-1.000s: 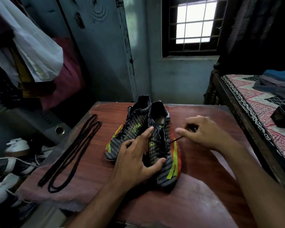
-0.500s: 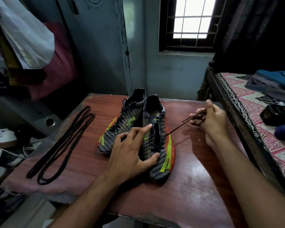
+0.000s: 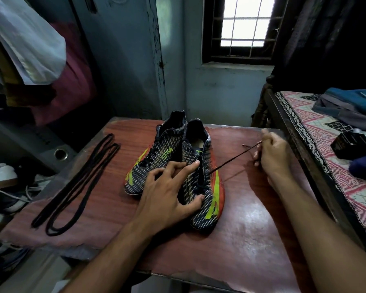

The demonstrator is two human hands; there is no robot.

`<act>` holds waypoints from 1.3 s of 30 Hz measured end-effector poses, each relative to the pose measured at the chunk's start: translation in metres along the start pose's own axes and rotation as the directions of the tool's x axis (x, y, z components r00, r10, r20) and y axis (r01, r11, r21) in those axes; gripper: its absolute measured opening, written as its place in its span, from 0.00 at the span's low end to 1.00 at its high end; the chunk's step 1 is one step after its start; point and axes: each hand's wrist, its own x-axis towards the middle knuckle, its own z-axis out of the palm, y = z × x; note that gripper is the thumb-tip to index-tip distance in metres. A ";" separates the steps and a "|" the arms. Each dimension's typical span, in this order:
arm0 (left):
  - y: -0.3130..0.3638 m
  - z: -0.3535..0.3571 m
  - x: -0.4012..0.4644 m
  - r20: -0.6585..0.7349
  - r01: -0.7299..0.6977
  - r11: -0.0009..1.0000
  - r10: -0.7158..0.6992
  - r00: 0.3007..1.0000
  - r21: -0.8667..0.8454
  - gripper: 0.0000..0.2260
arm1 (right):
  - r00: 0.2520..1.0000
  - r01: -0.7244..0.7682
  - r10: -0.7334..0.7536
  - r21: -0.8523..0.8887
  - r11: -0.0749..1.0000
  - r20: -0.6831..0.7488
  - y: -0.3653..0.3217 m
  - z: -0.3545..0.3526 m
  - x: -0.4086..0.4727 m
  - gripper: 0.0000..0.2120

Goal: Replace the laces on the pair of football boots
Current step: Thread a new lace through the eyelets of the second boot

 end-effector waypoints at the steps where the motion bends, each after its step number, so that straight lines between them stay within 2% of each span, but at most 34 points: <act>1: -0.001 0.000 0.000 -0.005 -0.005 1.000 0.005 1.000 -0.004 0.34 | 0.998 0.037 -0.031 -0.109 0.993 0.058 0.001 0.000 -0.002 0.20; 3: -0.001 0.000 -0.001 -0.024 -0.024 0.999 0.023 0.999 -0.021 0.32 | 0.978 0.202 -0.172 -0.326 0.923 0.121 0.000 -0.003 -0.005 0.18; 5: -0.001 0.000 -0.002 -0.054 -0.065 0.997 0.062 0.997 -0.052 0.27 | 0.926 0.378 -0.325 -0.466 0.800 0.193 -0.006 -0.004 -0.007 0.13; 7: -0.001 0.001 -0.003 -0.100 -0.123 0.989 0.115 0.988 -0.077 0.19 | 0.878 0.478 -0.373 -0.555 0.681 0.298 -0.019 -0.001 -0.015 0.10; 10: -0.003 0.003 -0.003 -0.192 -0.142 0.978 0.112 0.975 -0.153 0.11 | 0.831 0.553 -0.416 -0.624 0.552 0.368 -0.040 0.008 -0.034 0.10; 12: -0.005 0.005 -0.003 -0.229 -0.139 0.979 0.102 0.968 -0.151 0.10 | 0.792 0.609 -0.439 -0.603 0.515 0.424 -0.053 0.009 -0.044 0.09; 13: -0.006 0.006 -0.002 -0.230 -0.135 0.980 0.100 0.968 -0.144 0.10 | 0.766 0.643 -0.407 -0.571 0.511 0.498 -0.058 0.008 -0.046 0.10; 14: -0.006 0.005 -0.002 -0.223 -0.132 0.982 0.099 0.970 -0.138 0.11 | 0.725 0.674 -0.340 -0.514 0.531 0.599 -0.061 0.008 -0.049 0.11; 16: -0.006 0.005 -0.002 -0.191 -0.153 0.981 0.128 0.973 -0.120 0.13 | 0.590 0.691 -0.215 -0.348 0.634 0.778 -0.063 0.009 -0.053 0.11; 17: -0.005 0.004 -0.002 -0.162 -0.172 0.980 0.155 0.975 -0.099 0.14 | 0.530 0.684 -0.209 -0.268 0.678 0.822 -0.061 0.011 -0.054 0.11; 19: -0.001 -0.002 0.000 -0.072 -0.193 0.981 0.190 0.979 -0.031 0.15 | 0.478 0.662 -0.242 -0.166 0.731 0.844 -0.054 0.012 -0.052 0.10; 21: 0.001 -0.013 0.006 0.032 -0.221 0.972 0.219 0.975 0.076 0.15 | 0.454 0.631 -0.248 -0.111 0.768 0.856 -0.050 0.013 -0.050 0.09; 23: 0.001 -0.025 0.017 0.108 -0.317 0.923 0.300 0.948 0.218 0.14 | 0.427 0.597 -0.229 -0.082 0.798 0.875 -0.048 0.013 -0.048 0.08; 26: 0.004 -0.040 0.033 0.201 -0.403 0.836 0.351 0.914 0.371 0.12 | 0.434 0.520 -0.202 -0.061 0.852 0.878 -0.044 0.011 -0.046 0.09; 29: 0.017 -0.050 0.042 0.273 -0.393 0.771 0.291 0.917 0.501 0.15 | 0.439 0.493 -0.217 -0.032 0.869 0.872 -0.042 0.010 -0.044 0.11; 31: 0.028 -0.053 0.050 0.332 -0.357 0.740 0.190 0.924 0.570 0.15 | 0.435 0.509 -0.212 -0.045 0.860 0.875 -0.041 0.012 -0.044 0.11; 33: 0.039 -0.060 0.067 0.420 -0.305 0.764 0.049 0.906 0.568 0.14 | 0.437 0.516 -0.212 -0.050 0.855 0.874 -0.039 0.012 -0.044 0.11; 35: 0.045 -0.066 0.089 0.534 -0.241 0.827 -0.082 0.842 0.508 0.12 | 0.436 0.512 -0.219 -0.040 0.858 0.873 -0.037 0.013 -0.043 0.12; 37: 0.039 -0.067 0.107 0.684 -0.156 0.919 -0.148 0.715 0.362 0.08 | 0.440 0.501 -0.221 -0.034 0.865 0.870 -0.036 0.013 -0.041 0.12; 39: 0.025 -0.062 0.119 0.792 -0.013 0.980 -0.153 0.591 0.198 0.05 | 0.444 0.503 -0.219 -0.040 0.863 0.869 -0.035 0.013 -0.041 0.11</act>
